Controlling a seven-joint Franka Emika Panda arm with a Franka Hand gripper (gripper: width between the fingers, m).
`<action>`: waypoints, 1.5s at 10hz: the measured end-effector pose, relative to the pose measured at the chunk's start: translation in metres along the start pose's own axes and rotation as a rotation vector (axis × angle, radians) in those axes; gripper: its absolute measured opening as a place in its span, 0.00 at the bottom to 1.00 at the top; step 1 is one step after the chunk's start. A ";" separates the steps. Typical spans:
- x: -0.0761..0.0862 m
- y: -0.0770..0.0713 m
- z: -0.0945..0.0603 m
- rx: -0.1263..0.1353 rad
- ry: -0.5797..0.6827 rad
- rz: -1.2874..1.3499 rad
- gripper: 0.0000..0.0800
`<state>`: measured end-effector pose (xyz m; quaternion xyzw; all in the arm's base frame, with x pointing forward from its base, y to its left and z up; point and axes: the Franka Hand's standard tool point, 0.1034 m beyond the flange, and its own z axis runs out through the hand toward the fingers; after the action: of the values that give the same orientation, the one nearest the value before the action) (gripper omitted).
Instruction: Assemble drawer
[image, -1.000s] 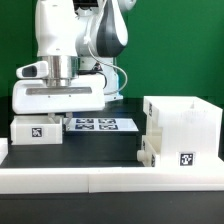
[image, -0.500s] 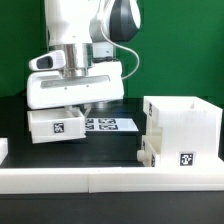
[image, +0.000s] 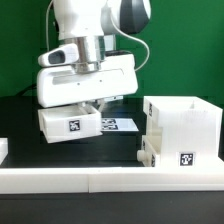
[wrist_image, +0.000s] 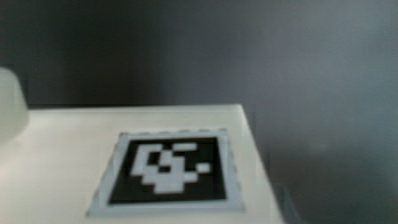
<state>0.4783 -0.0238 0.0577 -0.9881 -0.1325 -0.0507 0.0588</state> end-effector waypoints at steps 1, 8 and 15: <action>0.009 -0.009 -0.001 0.005 -0.001 -0.023 0.05; 0.009 -0.015 0.000 0.005 -0.007 -0.286 0.05; 0.025 -0.012 0.004 -0.010 -0.032 -0.859 0.05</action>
Offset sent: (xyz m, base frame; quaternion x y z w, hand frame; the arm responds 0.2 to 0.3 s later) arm 0.0000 0.0000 0.0000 0.0000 0.0000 0.0000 1.0000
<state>0.4994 -0.0055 0.0583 -0.8441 -0.5327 -0.0558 0.0254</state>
